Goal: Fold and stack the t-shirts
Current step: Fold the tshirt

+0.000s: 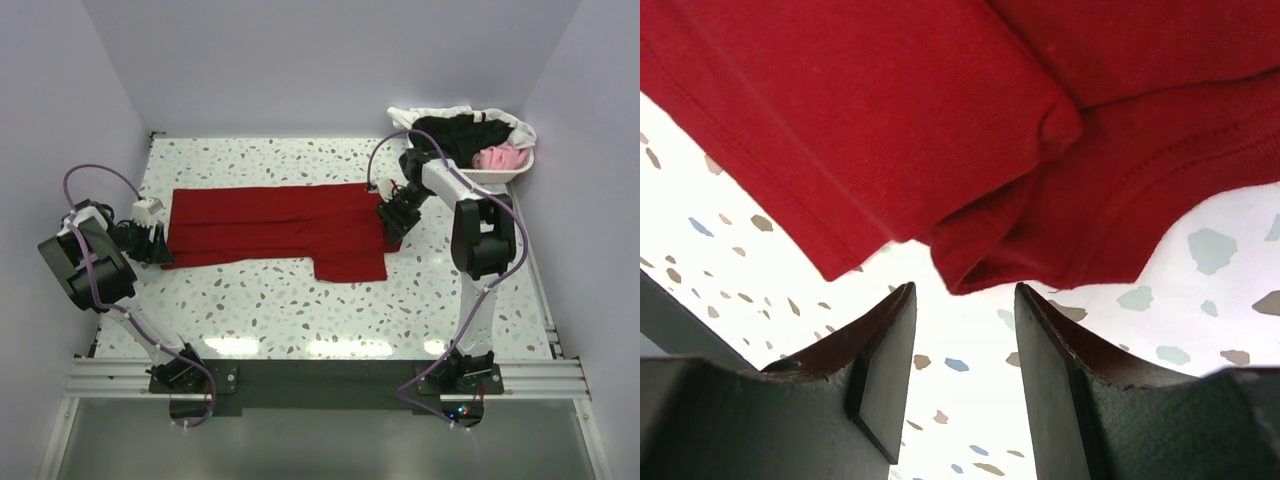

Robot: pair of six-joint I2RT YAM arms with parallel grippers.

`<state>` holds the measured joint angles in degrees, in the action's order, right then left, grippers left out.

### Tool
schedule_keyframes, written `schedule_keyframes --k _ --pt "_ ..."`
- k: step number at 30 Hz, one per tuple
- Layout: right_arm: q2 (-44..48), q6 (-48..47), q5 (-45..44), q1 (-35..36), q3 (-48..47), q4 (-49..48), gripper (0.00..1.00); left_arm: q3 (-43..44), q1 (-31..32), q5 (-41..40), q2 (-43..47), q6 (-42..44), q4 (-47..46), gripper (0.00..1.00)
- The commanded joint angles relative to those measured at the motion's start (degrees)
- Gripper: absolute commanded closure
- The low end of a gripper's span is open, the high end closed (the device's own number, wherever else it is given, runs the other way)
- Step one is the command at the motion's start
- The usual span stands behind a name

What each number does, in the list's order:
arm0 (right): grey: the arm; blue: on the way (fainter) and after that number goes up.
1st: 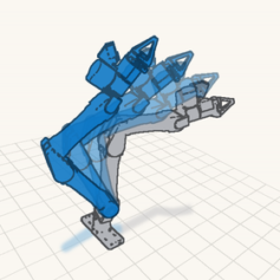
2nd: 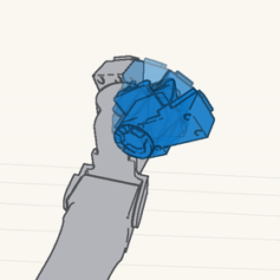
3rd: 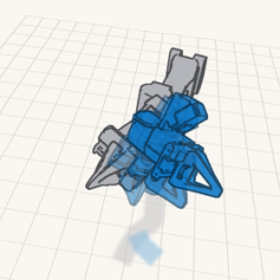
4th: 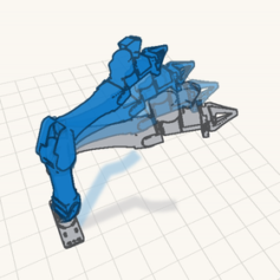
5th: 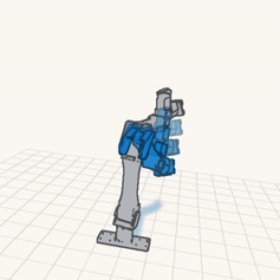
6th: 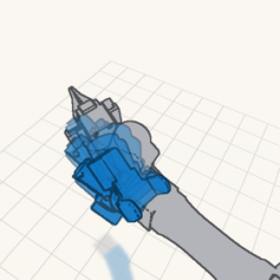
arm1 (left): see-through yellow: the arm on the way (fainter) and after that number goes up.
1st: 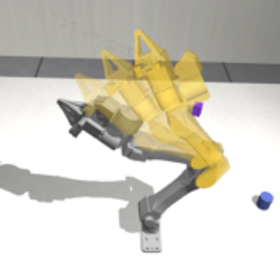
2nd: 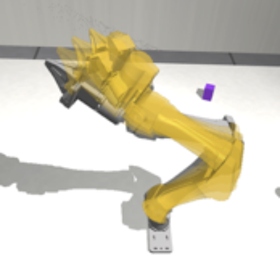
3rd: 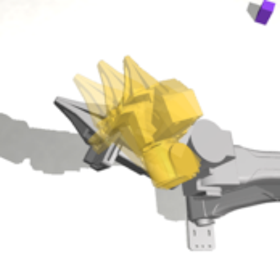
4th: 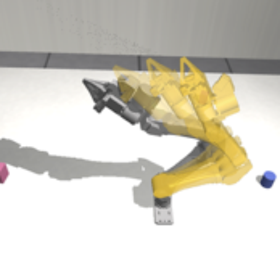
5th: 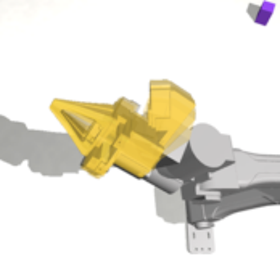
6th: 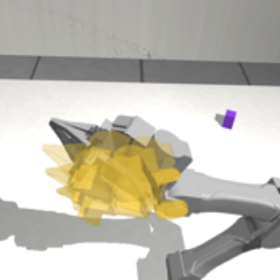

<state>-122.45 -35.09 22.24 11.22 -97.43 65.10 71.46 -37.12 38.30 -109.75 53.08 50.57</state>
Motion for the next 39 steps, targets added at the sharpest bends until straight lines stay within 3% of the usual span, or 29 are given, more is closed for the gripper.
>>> schedule_keyframes --k 1,8,10,11,17,21,34,35,36,37,39 --pt "4.1 -1.9 2.5 0.4 0.9 1.3 0.53 -0.6 -0.3 1.9 -1.2 0.8 -0.7 0.36" --pt "2.3 -1.9 2.1 1.4 3.0 -1.6 0.53 -1.1 0.0 2.1 -1.9 0.8 -1.2 0.37" --pt "1.9 -1.9 1.2 1.5 3.6 -2.3 0.58 -1.1 0.1 1.5 -2.0 0.5 -1.4 0.4" --pt "1.6 -1.9 0.9 1.5 3.8 -2.8 0.65 -1.2 0.1 1.2 -2.1 0.6 -1.4 0.43" --pt "2.2 -2.2 -1.5 1.3 4.0 -2.1 1.0 -0.8 0.2 -1.0 -2.8 1.6 1.0 0.76" --pt "4.3 -2.5 -3.6 1.3 4.3 -0.1 1.0 1.4 0.0 -4.5 -2.5 2.6 3.2 1.0" --pt "10.0 -2.3 -6.5 1.2 6.9 7.6 1.0 -1.4 0.0 -7.5 3.1 9.1 6.8 1.0" --pt "10.0 -2.0 -6.6 1.2 6.9 7.3 0.96 -1.5 -0.1 -6.8 3.4 9.8 6.8 0.93" --pt "10.0 -1.4 -6.5 1.2 6.2 7.4 0.8 -1.4 -0.1 -4.8 3.7 10.0 6.8 0.78" --pt "10.0 -1.0 -6.3 1.1 5.6 7.4 0.62 -1.2 -0.1 -3.7 3.9 10.2 7.0 0.72" --pt "10.2 0.9 -5.8 1.1 2.9 7.9 0.54 -0.2 -0.1 -0.9 4.6 9.9 7.4 0.63"
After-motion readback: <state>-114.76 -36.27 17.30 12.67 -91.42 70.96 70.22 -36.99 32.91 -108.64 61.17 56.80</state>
